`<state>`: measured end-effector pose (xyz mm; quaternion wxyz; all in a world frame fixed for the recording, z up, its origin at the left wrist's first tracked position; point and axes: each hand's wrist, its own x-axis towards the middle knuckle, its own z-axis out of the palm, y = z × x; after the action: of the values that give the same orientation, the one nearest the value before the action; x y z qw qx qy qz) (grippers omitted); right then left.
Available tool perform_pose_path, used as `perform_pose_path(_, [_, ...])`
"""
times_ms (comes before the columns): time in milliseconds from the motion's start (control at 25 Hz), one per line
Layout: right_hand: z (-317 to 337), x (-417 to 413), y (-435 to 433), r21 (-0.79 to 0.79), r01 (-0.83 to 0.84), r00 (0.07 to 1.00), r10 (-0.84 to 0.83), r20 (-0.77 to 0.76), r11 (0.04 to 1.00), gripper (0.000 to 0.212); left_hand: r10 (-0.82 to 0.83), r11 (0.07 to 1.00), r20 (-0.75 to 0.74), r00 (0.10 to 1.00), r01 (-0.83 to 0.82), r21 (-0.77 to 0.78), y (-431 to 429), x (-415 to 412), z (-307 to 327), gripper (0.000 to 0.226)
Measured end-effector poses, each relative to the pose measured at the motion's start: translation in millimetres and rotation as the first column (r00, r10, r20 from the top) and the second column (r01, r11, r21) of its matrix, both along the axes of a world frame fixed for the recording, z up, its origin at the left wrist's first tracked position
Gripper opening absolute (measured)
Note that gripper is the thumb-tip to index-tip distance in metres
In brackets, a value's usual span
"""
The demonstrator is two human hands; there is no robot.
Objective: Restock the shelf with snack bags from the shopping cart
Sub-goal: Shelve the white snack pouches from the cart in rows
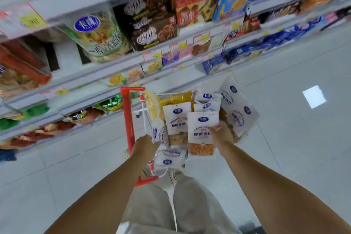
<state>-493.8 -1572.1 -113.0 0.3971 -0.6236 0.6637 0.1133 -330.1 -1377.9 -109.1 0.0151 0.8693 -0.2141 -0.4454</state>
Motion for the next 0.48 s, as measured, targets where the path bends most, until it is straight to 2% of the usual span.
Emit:
perform_pose_path(80, [5,-5,7,-0.282,0.010,0.999,0.004,0.046,0.960,0.043,-0.030,0.999,0.007,1.000,0.030,0.030,-5,0,-4,0.033])
perform_pose_path(120, [9,-7,13,-0.428,-0.012,0.994,0.057,0.092,0.904,0.036,-0.026,0.999,0.022,0.999,0.025,0.038,-4,0,-4,0.030])
perform_pose_path(160, [11,-10,21,-0.497,-0.070,0.981,0.151,0.124,0.865,0.025,-0.040,0.998,0.033,0.999,0.038,0.047,-4,2,-5,0.028])
perform_pose_path(200, [15,-11,30,-0.485,-0.154,0.952,0.260,0.159,0.861,0.014,0.012,0.999,0.016,1.000,-0.013,0.052,-2,3,-2,0.028])
perform_pose_path(280, [20,-12,50,-0.273,-0.490,0.823,0.542,0.167,0.828,0.006,0.134,0.990,-0.037,0.990,-0.131,0.059,1,3,4,0.027])
perform_pose_path(320, [16,-13,61,-0.139,-0.677,0.707,0.691,0.148,0.723,0.008,0.199,0.979,-0.090,0.976,-0.195,0.053,3,3,7,0.027])
perform_pose_path(360, [12,-13,68,-0.051,-0.780,0.612,0.777,0.147,0.624,0.010,0.185,0.983,-0.074,0.980,-0.183,0.032,7,2,9,0.028])
perform_pose_path(400, [9,-12,74,-0.056,-0.785,0.605,0.783,0.144,0.617,0.013,0.217,0.976,-0.089,0.972,-0.215,0.028,8,1,9,0.027])
perform_pose_path(440, [9,-10,73,-0.143,-0.671,0.709,0.686,0.162,0.727,0.012,0.208,0.978,-0.106,0.972,-0.207,0.017,7,2,9,0.026])
perform_pose_path(480, [13,-6,68,-0.255,-0.417,0.856,0.471,0.211,0.872,0.011,0.173,0.985,-0.077,0.982,-0.174,-0.006,9,3,6,0.025])
